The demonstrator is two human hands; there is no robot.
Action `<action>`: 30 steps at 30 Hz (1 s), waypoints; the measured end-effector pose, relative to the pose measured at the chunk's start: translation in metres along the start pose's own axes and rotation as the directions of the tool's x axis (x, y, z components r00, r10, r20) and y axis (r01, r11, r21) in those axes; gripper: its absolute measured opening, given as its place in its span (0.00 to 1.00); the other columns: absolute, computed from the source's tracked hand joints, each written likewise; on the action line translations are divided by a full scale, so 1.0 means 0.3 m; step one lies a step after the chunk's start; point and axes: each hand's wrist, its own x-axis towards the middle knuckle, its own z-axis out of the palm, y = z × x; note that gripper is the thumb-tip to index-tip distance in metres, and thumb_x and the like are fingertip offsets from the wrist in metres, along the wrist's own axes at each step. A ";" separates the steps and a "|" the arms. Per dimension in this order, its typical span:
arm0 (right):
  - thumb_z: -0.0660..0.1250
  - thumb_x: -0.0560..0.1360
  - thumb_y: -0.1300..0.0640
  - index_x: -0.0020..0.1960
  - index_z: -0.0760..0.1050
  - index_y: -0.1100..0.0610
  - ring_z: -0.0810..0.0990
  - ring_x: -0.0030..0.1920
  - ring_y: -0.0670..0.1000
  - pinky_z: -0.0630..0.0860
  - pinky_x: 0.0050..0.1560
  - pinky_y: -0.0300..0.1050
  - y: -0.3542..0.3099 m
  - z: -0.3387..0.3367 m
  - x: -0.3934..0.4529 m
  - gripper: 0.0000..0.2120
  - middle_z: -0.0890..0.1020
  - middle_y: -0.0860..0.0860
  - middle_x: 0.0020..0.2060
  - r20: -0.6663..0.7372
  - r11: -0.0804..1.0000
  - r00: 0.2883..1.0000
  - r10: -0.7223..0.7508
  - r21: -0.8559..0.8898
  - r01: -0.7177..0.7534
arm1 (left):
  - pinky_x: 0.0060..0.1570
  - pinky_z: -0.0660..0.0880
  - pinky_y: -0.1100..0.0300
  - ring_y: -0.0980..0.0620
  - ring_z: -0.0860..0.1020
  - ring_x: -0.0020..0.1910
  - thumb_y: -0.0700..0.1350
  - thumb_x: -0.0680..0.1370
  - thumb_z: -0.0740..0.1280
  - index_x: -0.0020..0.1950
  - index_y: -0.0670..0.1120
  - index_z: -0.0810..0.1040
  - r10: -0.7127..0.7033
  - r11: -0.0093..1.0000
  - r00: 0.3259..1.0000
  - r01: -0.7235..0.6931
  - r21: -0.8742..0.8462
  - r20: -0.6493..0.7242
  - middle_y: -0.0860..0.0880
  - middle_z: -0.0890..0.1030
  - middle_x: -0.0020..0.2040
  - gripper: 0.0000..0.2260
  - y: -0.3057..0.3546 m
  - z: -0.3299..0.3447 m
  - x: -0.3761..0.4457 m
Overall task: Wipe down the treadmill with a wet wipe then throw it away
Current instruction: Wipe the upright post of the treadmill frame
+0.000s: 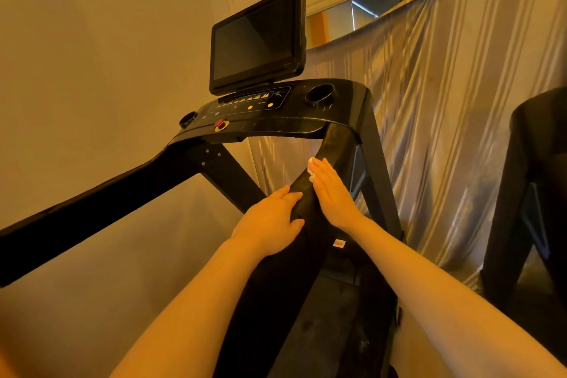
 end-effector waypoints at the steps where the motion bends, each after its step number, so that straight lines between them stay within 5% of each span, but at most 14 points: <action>1: 0.45 0.80 0.47 0.78 0.53 0.57 0.48 0.78 0.49 0.48 0.78 0.54 -0.004 0.004 0.010 0.28 0.56 0.53 0.78 -0.019 1.000 0.999 0.028 0.008 -0.028 | 0.72 0.63 0.55 0.49 0.62 0.75 0.52 0.82 0.62 0.79 0.52 0.58 -0.001 1.000 1.000 0.001 0.001 -0.001 0.51 0.56 0.80 0.27 -0.001 0.001 0.002; 5: 0.45 0.80 0.46 0.78 0.53 0.58 0.47 0.77 0.46 0.45 0.78 0.50 -0.032 0.046 -0.002 0.30 0.55 0.51 0.78 -0.126 0.986 0.985 0.119 0.134 -0.101 | 0.72 0.61 0.54 0.49 0.61 0.76 0.52 0.82 0.62 0.78 0.53 0.58 -0.014 1.000 1.000 0.014 -0.014 -0.004 0.51 0.56 0.79 0.26 -0.007 0.007 0.005; 12: 0.49 0.83 0.51 0.78 0.54 0.52 0.49 0.78 0.42 0.47 0.76 0.36 -0.071 0.127 -0.142 0.24 0.55 0.46 0.78 -0.239 0.939 0.968 0.073 0.342 0.014 | 0.71 0.63 0.55 0.50 0.62 0.75 0.53 0.81 0.63 0.78 0.55 0.59 -0.025 1.000 0.999 0.025 -0.004 -0.020 0.53 0.57 0.79 0.26 -0.016 0.017 0.017; 18: 0.47 0.81 0.44 0.79 0.46 0.50 0.45 0.78 0.44 0.45 0.78 0.47 0.015 0.129 -0.087 0.28 0.48 0.40 0.76 -0.273 0.935 0.938 0.212 0.336 -0.113 | 0.71 0.63 0.56 0.51 0.62 0.75 0.53 0.81 0.63 0.78 0.55 0.59 -0.025 1.000 0.999 0.025 0.005 -0.023 0.53 0.56 0.79 0.26 -0.008 0.013 0.016; 22: 0.49 0.83 0.48 0.77 0.43 0.47 0.46 0.78 0.47 0.48 0.78 0.56 0.049 0.120 -0.071 0.25 0.47 0.40 0.75 -0.269 0.889 0.917 0.295 0.430 -0.159 | 0.71 0.63 0.56 0.50 0.62 0.75 0.53 0.81 0.63 0.78 0.55 0.59 -0.026 1.000 0.999 0.026 0.003 -0.019 0.53 0.57 0.79 0.26 -0.006 0.012 0.014; 28: 0.45 0.81 0.41 0.80 0.44 0.51 0.41 0.77 0.41 0.40 0.74 0.35 -0.016 0.158 -0.110 0.30 0.44 0.38 0.76 -0.309 0.928 0.930 0.200 0.363 -0.079 | 0.71 0.62 0.55 0.50 0.61 0.76 0.53 0.81 0.62 0.78 0.55 0.59 -0.034 0.999 0.999 0.035 0.019 -0.024 0.53 0.56 0.79 0.26 -0.003 0.012 0.018; 30: 0.44 0.81 0.38 0.79 0.44 0.48 0.41 0.77 0.41 0.40 0.75 0.36 -0.035 0.168 -0.118 0.30 0.45 0.36 0.76 -0.332 0.934 0.929 0.165 0.356 -0.039 | 0.71 0.62 0.56 0.50 0.60 0.76 0.53 0.81 0.62 0.78 0.55 0.58 -0.034 0.999 0.999 0.035 0.023 -0.016 0.52 0.56 0.79 0.26 -0.003 0.013 0.018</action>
